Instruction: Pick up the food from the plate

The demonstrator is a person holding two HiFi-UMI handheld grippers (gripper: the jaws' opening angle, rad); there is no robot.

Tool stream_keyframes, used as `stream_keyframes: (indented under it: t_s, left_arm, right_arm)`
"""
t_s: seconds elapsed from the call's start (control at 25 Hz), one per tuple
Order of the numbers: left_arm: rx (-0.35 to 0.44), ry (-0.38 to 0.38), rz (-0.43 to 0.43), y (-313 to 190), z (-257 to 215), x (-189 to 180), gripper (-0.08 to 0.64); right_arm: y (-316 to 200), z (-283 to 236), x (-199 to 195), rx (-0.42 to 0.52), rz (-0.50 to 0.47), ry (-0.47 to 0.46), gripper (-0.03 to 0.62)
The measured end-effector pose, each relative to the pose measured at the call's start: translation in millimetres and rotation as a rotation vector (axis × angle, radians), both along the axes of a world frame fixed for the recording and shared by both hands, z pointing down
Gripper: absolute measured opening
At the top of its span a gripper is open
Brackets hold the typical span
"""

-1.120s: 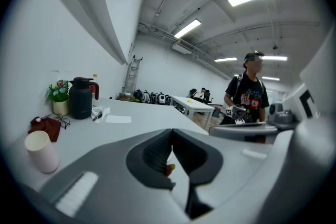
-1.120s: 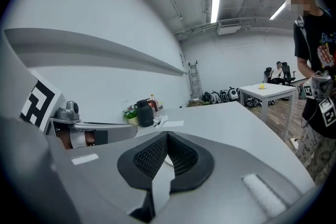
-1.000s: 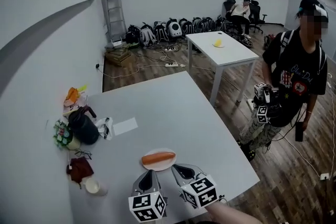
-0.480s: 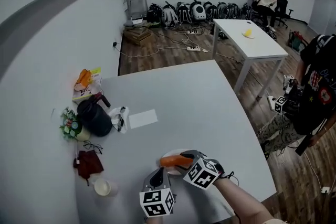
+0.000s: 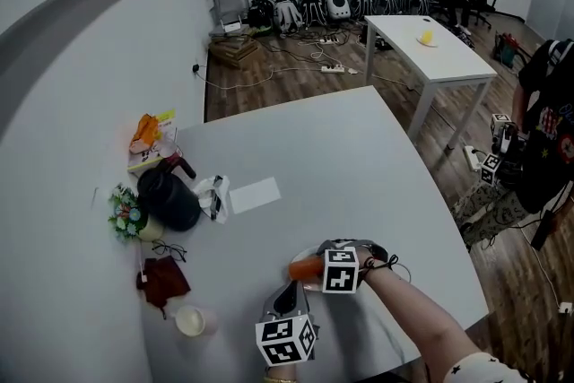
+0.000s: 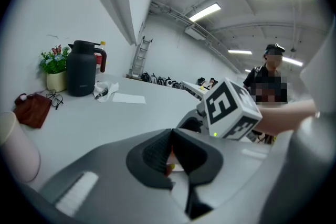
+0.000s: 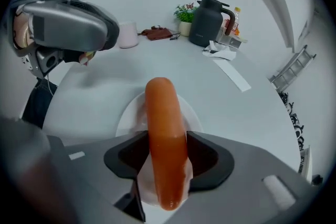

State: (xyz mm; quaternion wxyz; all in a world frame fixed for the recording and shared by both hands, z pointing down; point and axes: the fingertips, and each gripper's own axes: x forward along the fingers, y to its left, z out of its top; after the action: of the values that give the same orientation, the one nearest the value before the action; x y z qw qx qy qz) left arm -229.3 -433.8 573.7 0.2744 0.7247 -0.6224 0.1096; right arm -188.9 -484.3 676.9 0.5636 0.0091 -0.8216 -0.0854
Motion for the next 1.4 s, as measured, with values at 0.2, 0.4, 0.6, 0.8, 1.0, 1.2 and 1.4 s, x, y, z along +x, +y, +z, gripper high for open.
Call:
stream_keyframes:
  t_s: [0.2, 0.4, 0.6, 0.8, 1.0, 1.2, 1.4]
  left_arm:
    - [0.0, -0.002, -0.013, 7, -4, -5, 0.008]
    - [0.027, -0.013, -0.02, 20, -19, -5, 0.008]
    - [0.067, -0.047, 0.002, 43, -35, 6, 0.008]
    - [0.086, -0.061, -0.01, 75, -43, 24, 0.008]
    - [0.111, -0.051, -0.004, 111, -52, 45, 0.008]
    - [0.13, -0.063, 0.002, 141, -59, 56, 0.008]
    - [0.145, -0.062, 0.003, 151, -63, 59, 0.008]
  right_arm:
    - [0, -3, 0, 0.043, 0.033, -0.02, 0.212]
    - [12, -16, 19, 0.122, 0.177, -0.125, 0.212]
    - [39, -67, 37, 0.128, 0.469, -0.449, 0.212]
    - [82, -123, 69, 0.039, 0.77, -0.786, 0.212]
    - [129, -148, 99, -0.027, 0.921, -0.941, 0.212]
    - [169, -154, 108, -0.045, 0.938, -0.99, 0.212]
    - [181, -163, 108, -0.012, 0.92, -0.997, 0.212]
